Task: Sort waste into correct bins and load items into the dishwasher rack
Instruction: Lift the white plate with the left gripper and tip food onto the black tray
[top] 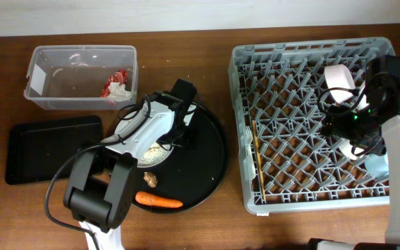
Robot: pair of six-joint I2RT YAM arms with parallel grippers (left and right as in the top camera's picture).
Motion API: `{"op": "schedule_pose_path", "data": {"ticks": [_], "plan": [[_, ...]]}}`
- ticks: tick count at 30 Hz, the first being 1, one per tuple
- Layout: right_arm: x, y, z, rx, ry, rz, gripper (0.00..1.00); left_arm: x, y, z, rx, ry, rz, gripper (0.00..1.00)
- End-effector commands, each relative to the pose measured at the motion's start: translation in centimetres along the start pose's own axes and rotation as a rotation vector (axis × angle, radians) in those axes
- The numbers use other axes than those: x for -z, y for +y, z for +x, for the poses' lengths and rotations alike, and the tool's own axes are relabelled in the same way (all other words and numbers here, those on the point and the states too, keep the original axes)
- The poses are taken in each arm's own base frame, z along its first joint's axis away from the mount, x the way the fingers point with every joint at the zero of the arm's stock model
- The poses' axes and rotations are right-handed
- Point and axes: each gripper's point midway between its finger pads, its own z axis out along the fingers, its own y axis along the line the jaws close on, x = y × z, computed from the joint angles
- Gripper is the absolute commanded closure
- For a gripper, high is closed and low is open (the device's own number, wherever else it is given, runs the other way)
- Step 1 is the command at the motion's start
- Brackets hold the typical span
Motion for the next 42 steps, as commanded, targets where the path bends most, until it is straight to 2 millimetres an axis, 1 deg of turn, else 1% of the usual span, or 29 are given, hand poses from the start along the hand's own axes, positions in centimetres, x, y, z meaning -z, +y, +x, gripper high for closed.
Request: {"op": "schedule_pose_path", "data": {"ticks": [1,3,5,6,7,9,11,12,13,15,17,19,21,24,26,29,30,32,33,35,37,38,41,42], "plan": [[-0.1,0.1,0.0,0.006,0.006,-0.008,0.11,-0.8,0.4,0.6,0.013,0.019,-0.03,0.34],[-0.2,0.1,0.1,0.005,0.008,-0.007,0.11,-2.0,0.6,1.4,0.018,0.051,-0.035,0.35],[-0.2,0.1,0.1,0.005,0.008,-0.007,0.11,-2.9,0.8,1.8,0.02,0.081,-0.04,0.42],[-0.1,0.1,0.1,0.005,0.008,-0.008,0.11,-2.9,0.8,1.9,0.02,0.084,-0.041,0.49],[-0.2,0.1,0.1,0.005,0.008,-0.007,0.11,-2.9,0.8,1.9,0.02,0.084,-0.041,0.52],[-0.2,0.1,0.1,0.005,0.008,-0.007,0.11,-2.9,1.1,2.0,0.02,0.088,-0.056,0.66],[-0.2,0.1,0.1,0.005,0.009,-0.008,0.11,-2.8,2.4,1.9,0.016,0.081,-0.131,0.75],[-0.2,0.1,0.1,0.005,0.01,-0.01,0.11,-2.7,3.0,1.8,0.014,0.074,-0.169,0.83],[-0.2,0.1,0.1,0.005,0.01,-0.01,0.11,-2.7,3.0,1.8,0.014,0.073,-0.169,0.9],[-0.2,0.1,0.1,0.005,0.01,-0.011,0.11,-2.7,3.0,1.7,0.014,0.069,-0.171,0.98],[-0.2,0.2,0.2,0.005,0.011,-0.014,0.11,-2.7,3.0,1.7,0.014,0.069,-0.172,0.99],[-0.2,0.2,0.2,0.005,0.014,-0.013,0.11,-2.5,3.8,1.6,0.012,0.063,-0.216,0.99],[-0.2,0.2,0.2,0.005,0.014,-0.014,0.11,-1.6,3.8,1.5,0.011,0.078,-0.226,0.99],[-0.1,0.2,0.2,0.005,0.014,-0.014,0.11,1.0,3.5,0.8,0.011,0.093,-0.232,0.99],[-0.2,0.2,0.2,0.006,0.014,-0.013,0.11,2.3,3.4,0.6,0.01,0.104,-0.233,0.99],[-0.1,0.2,0.2,0.006,0.014,-0.014,0.12,3.2,3.4,0.9,0.016,0.122,-0.239,0.99],[-0.2,0.2,0.2,0.005,0.014,-0.013,0.12,3.5,4.0,1.0,0.05,0.121,-0.275,0.99],[-0.1,0.1,0.3,0.005,0.016,-0.013,0.11,4.0,3.9,1.0,0.051,0.113,-0.273,0.99],[-0.2,0.1,0.3,0.005,0.017,-0.013,0.12,5.1,4.1,0.9,0.052,0.086,-0.286,0.99],[-0.2,0.2,0.3,0.006,0.017,-0.013,0.12,6.6,4.0,0.7,0.054,0.045,-0.279,0.99],[-0.1,0.1,0.3,0.005,0.017,-0.013,0.11,7.7,3.9,0.9,0.055,0.027,-0.276,0.99],[-0.2,0.1,0.3,0.005,0.017,-0.012,0.12,8.8,4.2,1.1,0.056,0.01,-0.292,0.99],[-0.1,0.2,0.3,0.006,0.017,-0.013,0.12,10.7,5.4,1.5,0.058,-0.018,-0.355,0.99],[-0.1,0.1,0.3,0.005,0.017,-0.012,0.12,11.4,6.2,1.8,0.079,-0.025,-0.361,0.99]]}}
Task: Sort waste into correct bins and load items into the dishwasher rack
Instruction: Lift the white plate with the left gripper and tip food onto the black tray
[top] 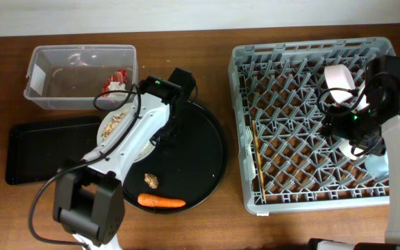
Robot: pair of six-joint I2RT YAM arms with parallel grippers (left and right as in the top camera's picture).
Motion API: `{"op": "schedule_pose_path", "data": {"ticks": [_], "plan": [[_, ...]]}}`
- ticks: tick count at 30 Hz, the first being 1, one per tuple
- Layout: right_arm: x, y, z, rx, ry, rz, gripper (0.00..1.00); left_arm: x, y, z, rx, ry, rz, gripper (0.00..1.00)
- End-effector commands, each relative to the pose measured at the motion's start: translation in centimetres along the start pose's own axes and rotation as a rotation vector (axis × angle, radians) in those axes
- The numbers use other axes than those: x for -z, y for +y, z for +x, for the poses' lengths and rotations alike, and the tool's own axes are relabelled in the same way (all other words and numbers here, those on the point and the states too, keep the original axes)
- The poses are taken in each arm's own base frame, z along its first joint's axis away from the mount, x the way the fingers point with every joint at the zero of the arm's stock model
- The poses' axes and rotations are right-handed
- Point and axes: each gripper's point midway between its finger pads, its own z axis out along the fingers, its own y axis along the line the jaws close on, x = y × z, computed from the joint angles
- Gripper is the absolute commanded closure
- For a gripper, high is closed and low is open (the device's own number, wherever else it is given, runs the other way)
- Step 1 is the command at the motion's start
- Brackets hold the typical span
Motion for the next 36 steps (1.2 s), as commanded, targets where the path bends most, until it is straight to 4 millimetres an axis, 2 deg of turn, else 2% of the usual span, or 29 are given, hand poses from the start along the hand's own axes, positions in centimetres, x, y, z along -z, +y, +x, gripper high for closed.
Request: {"op": "schedule_pose_path", "data": {"ticks": [1,4,7,9,12,14,16,18,21,23,25,29,30,32,33,36], "plan": [[-0.2,0.0,0.1,0.004,0.01,-0.003,0.11,2.6,4.2,-0.3,0.104,-0.069,-0.046,0.99],[-0.1,0.0,0.1,0.005,0.01,-0.003,0.12,1.9,9.2,0.1,0.241,-0.051,-0.045,1.0],[-0.2,0.0,0.2,0.005,0.013,-0.002,0.11,1.0,11.5,-0.6,0.321,-0.075,0.118,1.0],[-0.1,0.0,0.2,0.005,0.013,-0.002,0.11,0.8,12.3,-1.1,0.326,-0.102,0.216,1.0],[-0.2,0.0,0.2,0.005,0.014,-0.002,0.11,1.2,13.4,-1.2,0.338,-0.16,0.434,1.0],[-0.2,-0.1,0.2,0.005,0.014,-0.001,0.11,1.5,14.8,-1.3,0.387,-0.205,0.516,1.0],[-0.2,-0.1,0.2,0.005,0.014,-0.001,0.11,2.6,16.4,-0.9,0.435,-0.262,0.593,1.0],[-0.1,-0.1,0.2,0.005,0.013,-0.001,0.11,4.8,18.7,-0.2,0.477,-0.382,0.701,1.0],[-0.1,-0.1,0.3,0.005,0.017,0.0,0.12,5.9,20.8,1.1,0.537,-0.455,0.807,1.0],[-0.2,-0.2,0.4,0.008,0.02,0.004,0.12,8.0,22.3,2.0,0.571,-0.574,0.955,1.0],[-0.1,-0.2,0.4,0.008,0.02,0.004,0.12,8.0,23.6,2.7,0.594,-0.605,0.951,1.0],[-0.1,-0.2,0.4,0.008,0.022,0.005,0.12,9.3,23.0,2.8,0.593,-0.635,1.032,1.0],[-0.1,-0.2,0.5,0.008,0.024,0.005,0.11,7.8,24.4,2.5,0.586,-0.641,0.939,1.0],[-0.1,-0.2,0.7,0.008,0.031,0.007,0.12,8.7,24.0,2.4,0.621,-0.658,1.048,1.0],[-0.1,-0.2,0.7,0.008,0.031,0.007,0.12,8.4,24.3,2.4,0.569,-0.687,1.003,1.0],[-0.1,-0.2,0.7,0.009,0.031,0.007,0.12,8.0,24.2,2.6,0.637,-0.645,1.057,1.0]]}}
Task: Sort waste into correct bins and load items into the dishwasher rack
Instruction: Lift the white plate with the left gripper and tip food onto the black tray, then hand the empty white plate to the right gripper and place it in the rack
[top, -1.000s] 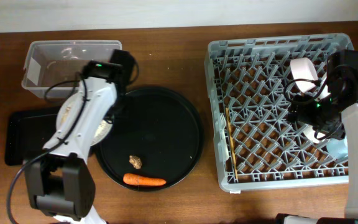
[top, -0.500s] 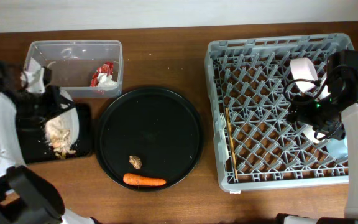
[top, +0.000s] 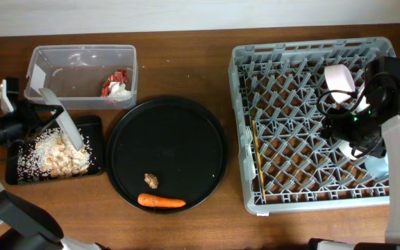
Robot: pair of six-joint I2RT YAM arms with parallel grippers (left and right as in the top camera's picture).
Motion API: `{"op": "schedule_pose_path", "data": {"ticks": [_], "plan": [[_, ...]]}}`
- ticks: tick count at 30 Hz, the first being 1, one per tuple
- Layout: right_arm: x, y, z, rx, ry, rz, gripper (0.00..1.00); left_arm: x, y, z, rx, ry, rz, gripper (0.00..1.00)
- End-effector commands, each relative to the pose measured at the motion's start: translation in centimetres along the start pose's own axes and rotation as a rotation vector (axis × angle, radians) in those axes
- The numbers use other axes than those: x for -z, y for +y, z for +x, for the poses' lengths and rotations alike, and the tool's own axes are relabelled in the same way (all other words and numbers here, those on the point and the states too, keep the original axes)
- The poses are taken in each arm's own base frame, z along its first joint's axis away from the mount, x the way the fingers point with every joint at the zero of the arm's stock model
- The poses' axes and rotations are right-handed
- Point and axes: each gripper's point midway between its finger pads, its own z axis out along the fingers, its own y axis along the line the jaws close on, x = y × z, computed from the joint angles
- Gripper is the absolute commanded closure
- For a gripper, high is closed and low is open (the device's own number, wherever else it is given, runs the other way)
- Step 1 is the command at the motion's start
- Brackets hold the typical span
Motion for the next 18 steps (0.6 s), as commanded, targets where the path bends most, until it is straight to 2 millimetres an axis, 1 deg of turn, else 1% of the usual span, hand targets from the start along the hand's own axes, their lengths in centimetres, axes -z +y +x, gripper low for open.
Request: {"op": "schedule_pose_path", "data": {"ticks": [1,2,3,4,5,6,7,8,9,10,12,13,14,16,17,18], "plan": [[-0.1,-0.1,0.1,0.005,0.006,0.001,0.12,0.3,-0.1,-0.5,-0.051,-0.022,0.037,1.0],[-0.1,-0.1,0.1,0.005,0.006,0.001,0.12,0.3,-0.4,-0.5,-0.064,-0.026,0.069,1.0],[-0.1,-0.1,0.1,0.005,0.006,0.001,0.12,0.1,-0.3,-0.5,0.008,-0.023,0.084,1.0],[-0.1,-0.1,0.1,0.005,0.007,0.002,0.11,0.0,0.4,-0.6,0.035,-0.019,0.068,1.0],[-0.1,-0.1,0.1,0.005,0.006,0.001,0.11,0.2,0.5,-0.4,0.01,-0.018,0.081,1.0],[-0.1,-0.1,0.1,0.005,0.006,0.001,0.11,0.4,3.3,-0.6,0.195,-0.013,-0.033,1.0],[-0.1,-0.2,0.2,0.005,0.01,0.005,0.12,1.1,-0.2,-0.2,0.098,-0.039,0.164,1.0],[-0.1,-0.1,0.0,0.004,0.004,0.004,0.11,1.1,-0.4,-0.1,-0.06,-0.052,0.18,1.0],[-0.1,-0.2,0.1,0.005,0.008,0.005,0.12,1.0,-0.6,0.5,0.181,-0.012,0.206,1.0],[-0.1,-0.2,0.2,0.005,0.011,0.005,0.11,1.5,-2.4,0.5,0.049,-0.055,0.29,1.0],[-0.1,-0.2,0.2,0.005,0.012,0.005,0.11,1.4,-2.2,0.5,0.049,-0.057,0.295,1.0],[-0.1,-0.2,0.2,0.005,0.012,0.005,0.11,1.4,-2.3,0.7,0.042,-0.048,0.29,1.0],[-0.1,-0.2,0.2,0.005,0.012,0.006,0.11,1.3,-3.0,1.4,-0.005,-0.028,0.279,1.0],[-0.1,-0.2,0.2,0.005,0.011,0.006,0.12,-0.6,-6.0,3.4,-0.122,0.07,0.256,1.0],[-0.1,-0.2,0.2,0.005,0.011,0.006,0.12,-2.7,-8.1,5.2,-0.211,0.167,0.254,1.0],[-0.1,-0.2,0.2,0.005,0.011,0.006,0.11,-4.4,-9.0,6.8,-0.261,0.252,0.239,1.0]]}}
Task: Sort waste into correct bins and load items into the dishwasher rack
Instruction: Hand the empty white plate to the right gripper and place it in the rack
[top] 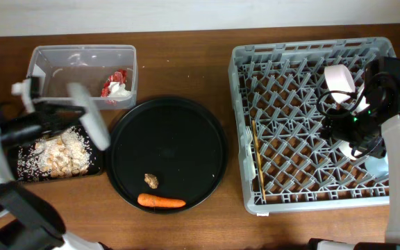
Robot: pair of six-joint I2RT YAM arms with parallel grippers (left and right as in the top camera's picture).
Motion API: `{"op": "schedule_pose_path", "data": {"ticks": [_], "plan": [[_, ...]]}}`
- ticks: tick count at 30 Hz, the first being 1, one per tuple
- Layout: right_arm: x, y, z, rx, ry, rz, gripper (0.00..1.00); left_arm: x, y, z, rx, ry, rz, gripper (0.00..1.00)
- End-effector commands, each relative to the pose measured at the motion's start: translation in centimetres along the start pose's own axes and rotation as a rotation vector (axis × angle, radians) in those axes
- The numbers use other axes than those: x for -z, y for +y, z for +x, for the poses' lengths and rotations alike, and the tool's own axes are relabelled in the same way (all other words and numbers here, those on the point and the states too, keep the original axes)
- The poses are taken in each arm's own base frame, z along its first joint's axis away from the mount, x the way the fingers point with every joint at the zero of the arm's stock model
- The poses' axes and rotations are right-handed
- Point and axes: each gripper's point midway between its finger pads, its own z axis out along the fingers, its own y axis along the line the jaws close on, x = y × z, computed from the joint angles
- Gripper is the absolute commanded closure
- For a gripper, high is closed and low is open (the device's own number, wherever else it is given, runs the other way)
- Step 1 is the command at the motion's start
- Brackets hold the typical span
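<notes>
My left gripper (67, 111) is shut on a white plate (92, 118), held tilted and blurred between the black rectangular tray (19, 132) and the round black tray (186, 125). Rice and food scraps (54, 156) lie heaped in the rectangular tray. A carrot (162, 202) and a small brown scrap (151, 180) sit on the round tray. My right gripper (353, 132) hangs over the grey dishwasher rack (311, 201) above a white dish (346, 149); its jaws are hidden.
A clear plastic bin (40, 66) at the back left holds a red and white wrapper (117, 85). In the rack are chopsticks (257, 156) along the left side and a white cup (339, 75) at the back.
The left gripper has moved right with the tilted plate, from over the rectangular tray toward the round tray's left edge. The food heap stays in the rectangular tray. The right arm is unchanged.
The left gripper was at a plate of food on the round tray. Then it held the plate at the tray's upper-left edge. Then the plate was tipped over the rectangular tray with the food lying there. Now the emptied plate is further right.
</notes>
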Motion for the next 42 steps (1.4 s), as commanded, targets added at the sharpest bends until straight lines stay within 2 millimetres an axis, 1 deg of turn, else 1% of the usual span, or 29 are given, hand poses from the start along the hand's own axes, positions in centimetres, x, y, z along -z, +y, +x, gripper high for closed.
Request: {"op": "schedule_pose_path", "data": {"ticks": [1,3,4,6,7,8,9,10,12,14,15,16,19,20,21,22,23,24,25,27,28,30,31,32,34,36,38,41,42], "plan": [[-0.1,-0.2,0.1,0.005,0.007,0.004,0.12,-7.1,-3.7,4.6,-0.217,0.305,-0.042,1.0],[-0.1,-0.2,0.1,0.005,0.008,0.004,0.12,-11.1,-3.6,7.2,-0.275,0.473,-0.139,1.0],[-0.1,-0.2,0.1,0.005,0.007,0.004,0.11,-13.4,-2.4,8.4,-0.301,0.552,-0.277,1.0],[-0.1,-0.1,0.1,0.005,0.007,0.004,0.12,-16.9,0.4,8.3,-0.364,0.553,-0.636,1.0],[-0.1,-0.2,0.2,0.005,0.008,0.004,0.12,-19.8,1.1,9.2,-0.458,0.565,-0.749,1.0],[-0.1,-0.2,0.2,0.005,0.011,0.005,0.11,-22.8,1.6,11.8,-0.509,0.631,-0.744,1.0],[-0.1,-0.2,0.2,0.005,0.011,0.005,0.12,-24.3,2.4,14.1,-0.518,0.703,-0.741,1.0],[-0.1,-0.2,0.2,0.005,0.011,0.005,0.11,-25.4,3.6,16.3,-0.528,0.786,-0.762,0.99],[-0.1,-0.2,0.3,0.005,0.016,0.006,0.11,-25.3,5.4,16.7,-0.533,0.813,-0.852,0.94],[-0.1,-0.2,0.3,0.005,0.016,0.006,0.11,-25.2,6.1,16.6,-0.514,0.809,-0.888,0.6],[-0.1,-0.2,0.3,0.005,0.016,0.006,0.11,-24.9,5.8,16.5,-0.512,0.809,-0.891,0.49],[-0.1,-0.2,0.3,0.005,0.016,0.006,0.11,-23.9,4.7,15.3,-0.514,0.786,-0.92,0.39],[-0.1,0.8,0.6,0.032,0.028,-0.054,0.01,-17.8,1.7,9.6,-0.451,0.552,-1.034,0.36],[0.3,3.3,0.9,0.131,0.038,-0.199,0.01,-13.8,0.6,7.1,-0.368,0.419,-1.055,0.34],[0.7,5.2,1.2,0.178,0.041,-0.296,0.01,-9.0,-0.1,4.8,-0.262,0.268,-1.08,0.14],[1.0,7.0,1.4,0.217,0.038,-0.353,0.0,-6.5,-0.2,3.8,-0.202,0.189,-1.099,0.01],[1.4,11.1,2.0,0.337,0.005,-0.406,0.0,-0.4,0.6,2.2,-0.026,0.018,-1.156,0.01],[1.8,15.2,2.6,0.453,-0.049,-0.436,0.0,2.1,1.3,2.0,0.058,-0.034,-1.182,0.01],[1.9,20.7,3.2,0.581,-0.163,-0.416,0.01,4.7,2.6,2.1,0.162,-0.07,-1.188,0.01],[-0.4,27.2,5.2,0.724,-0.222,-0.386,0.01,5.7,3.7,2.4,0.236,-0.091,-1.163,0.01],[-4.1,30.5,6.0,0.728,-0.199,-0.347,0.01,5.7,3.8,2.5,0.24,-0.088,-1.164,0.01],[-9.2,31.8,5.8,0.626,-0.125,-0.292,0.01,5.7,4.0,2.5,0.24,-0.087,-1.164,0.01],[-12.4,32.9,6.6,0.622,-0.048,-0.303,0.03,5.5,4.3,2.7,0.244,-0.082,-1.165,0.01],[-14.1,33.5,7.3,0.627,-0.002,-0.316,0.06,5.5,4.6,3.0,0.251,-0.073,-1.166,0.01],[-18.6,33.2,8.4,0.581,0.092,-0.262,0.15,5.2,5.3,3.4,0.26,-0.062,-1.169,0.01],[-21.7,32.5,9.3,0.566,0.154,-0.21,0.36,5.1,5.6,3.5,0.262,-0.06,-1.169,0.01],[-22.0,32.3,9.6,0.561,0.174,-0.208,0.94,5.1,5.6,3.4,0.261,-0.061,-1.169,0.01],[-16.8,32.0,5.9,0.512,0.093,-0.204,0.96,5.1,5.6,3.5,0.262,-0.06,-1.169,0.01],[-10.9,30.1,1.4,0.477,-0.037,-0.143,0.96,5.1,5.6,3.4,0.262,-0.06,-1.169,0.01]]}}
